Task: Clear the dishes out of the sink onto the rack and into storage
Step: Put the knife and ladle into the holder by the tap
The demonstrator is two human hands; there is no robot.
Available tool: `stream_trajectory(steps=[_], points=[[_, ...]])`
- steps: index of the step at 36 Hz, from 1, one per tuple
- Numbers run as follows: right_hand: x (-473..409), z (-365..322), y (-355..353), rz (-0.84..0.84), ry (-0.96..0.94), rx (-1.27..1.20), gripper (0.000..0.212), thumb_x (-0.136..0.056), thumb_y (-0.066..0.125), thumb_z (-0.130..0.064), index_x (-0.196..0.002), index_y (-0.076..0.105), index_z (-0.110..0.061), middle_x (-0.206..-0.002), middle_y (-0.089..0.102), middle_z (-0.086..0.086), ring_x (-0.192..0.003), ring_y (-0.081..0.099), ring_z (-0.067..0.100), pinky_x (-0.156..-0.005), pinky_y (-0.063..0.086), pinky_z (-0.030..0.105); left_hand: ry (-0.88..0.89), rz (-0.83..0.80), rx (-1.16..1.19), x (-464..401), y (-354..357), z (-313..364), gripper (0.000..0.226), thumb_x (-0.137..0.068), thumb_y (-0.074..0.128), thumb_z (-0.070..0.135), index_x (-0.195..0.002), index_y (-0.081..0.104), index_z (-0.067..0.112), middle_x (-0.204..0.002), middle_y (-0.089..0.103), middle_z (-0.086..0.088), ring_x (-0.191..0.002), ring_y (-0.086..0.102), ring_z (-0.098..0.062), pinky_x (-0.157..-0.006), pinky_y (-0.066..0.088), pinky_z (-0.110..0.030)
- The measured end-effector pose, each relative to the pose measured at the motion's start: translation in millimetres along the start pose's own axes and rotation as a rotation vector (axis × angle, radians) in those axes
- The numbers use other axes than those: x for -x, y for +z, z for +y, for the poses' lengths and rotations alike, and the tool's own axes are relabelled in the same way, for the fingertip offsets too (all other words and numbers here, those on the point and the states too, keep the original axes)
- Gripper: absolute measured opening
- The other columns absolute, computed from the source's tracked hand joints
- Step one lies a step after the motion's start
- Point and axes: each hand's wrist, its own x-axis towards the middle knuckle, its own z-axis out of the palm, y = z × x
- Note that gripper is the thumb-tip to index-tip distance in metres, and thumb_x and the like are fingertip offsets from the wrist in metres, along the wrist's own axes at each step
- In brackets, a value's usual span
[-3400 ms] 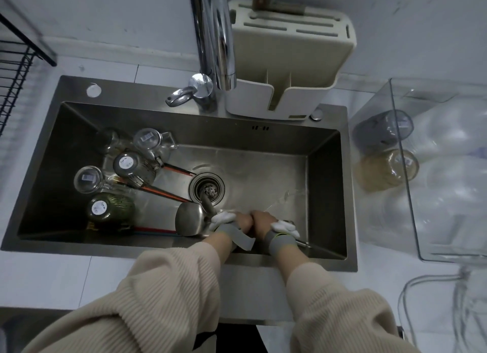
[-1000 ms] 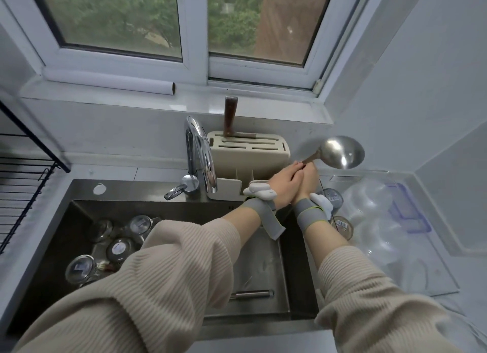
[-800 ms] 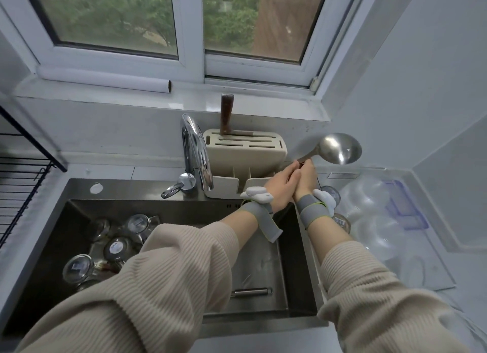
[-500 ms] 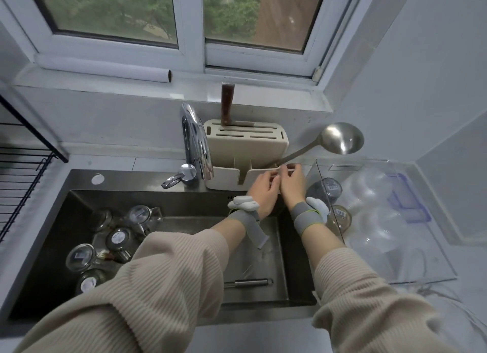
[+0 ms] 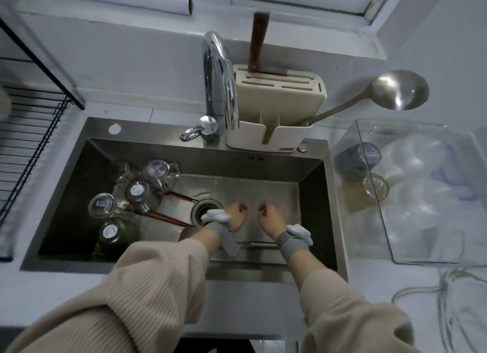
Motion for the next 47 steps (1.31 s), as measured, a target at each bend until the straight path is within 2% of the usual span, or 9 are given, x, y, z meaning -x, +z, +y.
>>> stream_trajectory(steps=[3,8,19,26,32,36,38,41,47], points=[[3,6,23,-0.228,-0.029,0.166,0.030,-0.092,0.048,-0.013,-0.121,0.057,-0.013,-0.129,0.058,0.012,-0.118,0.055,0.029,-0.093,0.043,0.029,-0.096,-0.125,-0.115,3,8,-20,0.028,-0.100,0.042,0.017,-0.117,0.061,0.006,-0.126,0.060,-0.017,-0.109,0.057,-0.031,-0.090,0.043,-0.032],[6,7,66,-0.436,-0.099,0.384,0.042,-0.096,0.050,-0.015,-0.137,0.045,-0.007,-0.141,0.047,0.016,-0.128,0.047,0.031,-0.104,0.037,0.032,-0.232,-0.120,-0.184,8,26,-54,0.034,-0.097,0.047,0.016,-0.126,0.058,0.003,-0.129,0.059,-0.018,-0.122,0.053,-0.034,-0.102,0.042,-0.038],[-2,5,96,-0.467,-0.101,0.591,0.042,-0.096,0.046,-0.027,-0.135,0.045,-0.013,-0.140,0.045,0.014,-0.132,0.039,0.032,-0.109,0.036,0.044,-0.304,-0.164,-0.149,2,33,-74,0.034,-0.097,0.047,0.012,-0.129,0.057,0.003,-0.132,0.057,-0.017,-0.124,0.052,-0.033,-0.102,0.041,-0.036],[-5,2,90,-0.559,-0.130,0.498,0.029,-0.092,0.058,-0.020,-0.119,0.065,-0.013,-0.126,0.063,0.012,-0.116,0.059,0.027,-0.093,0.044,0.028,-0.330,-0.216,-0.155,2,32,-70,0.005,-0.094,0.050,0.017,-0.095,0.055,0.015,-0.100,0.053,-0.010,-0.101,0.056,-0.028,-0.100,0.046,-0.039],[-3,3,68,-0.529,-0.115,0.420,0.024,-0.088,0.064,-0.026,-0.108,0.070,-0.014,-0.117,0.067,0.011,-0.110,0.062,0.027,-0.084,0.044,0.025,-0.381,-0.200,0.028,1,26,-55,0.027,-0.096,0.050,0.028,-0.075,0.053,0.011,-0.091,0.057,-0.012,-0.086,0.052,-0.024,-0.094,0.048,-0.038],[1,2,50,-0.441,-0.090,0.332,0.022,-0.088,0.064,-0.026,-0.105,0.073,-0.015,-0.112,0.069,0.011,-0.107,0.064,0.025,-0.086,0.045,0.025,-0.393,-0.190,0.200,2,23,-36,0.035,-0.099,0.045,0.021,-0.067,0.052,0.007,-0.066,0.058,-0.007,-0.064,0.058,-0.021,-0.084,0.052,-0.036],[2,2,40,-0.398,-0.077,0.291,0.012,-0.087,0.065,-0.026,-0.081,0.071,-0.018,-0.096,0.067,0.011,-0.093,0.063,0.022,-0.077,0.042,0.024,-0.389,-0.159,0.261,3,22,-29,0.036,-0.100,0.043,0.020,-0.067,0.050,0.006,-0.063,0.056,-0.006,-0.055,0.055,-0.018,-0.075,0.050,-0.031],[3,4,28,-0.342,-0.062,0.183,0.035,-0.086,0.068,-0.021,-0.058,0.047,-0.026,-0.082,0.052,0.004,-0.080,0.048,0.014,-0.068,0.031,0.022,-0.358,-0.119,0.283,6,21,-19,0.038,-0.101,0.041,0.025,-0.068,0.048,0.007,-0.067,0.057,-0.008,-0.064,0.060,-0.022,-0.076,0.052,-0.031],[16,10,5,-0.282,-0.089,-0.084,0.010,-0.086,0.070,-0.015,-0.082,0.061,-0.013,-0.080,0.053,0.007,-0.078,0.048,0.015,-0.067,0.034,0.023,-0.250,-0.046,0.175,15,17,-5,0.040,-0.100,0.043,0.039,-0.068,0.045,0.015,-0.094,0.059,-0.013,-0.090,0.057,-0.027,-0.093,0.048,-0.037]])
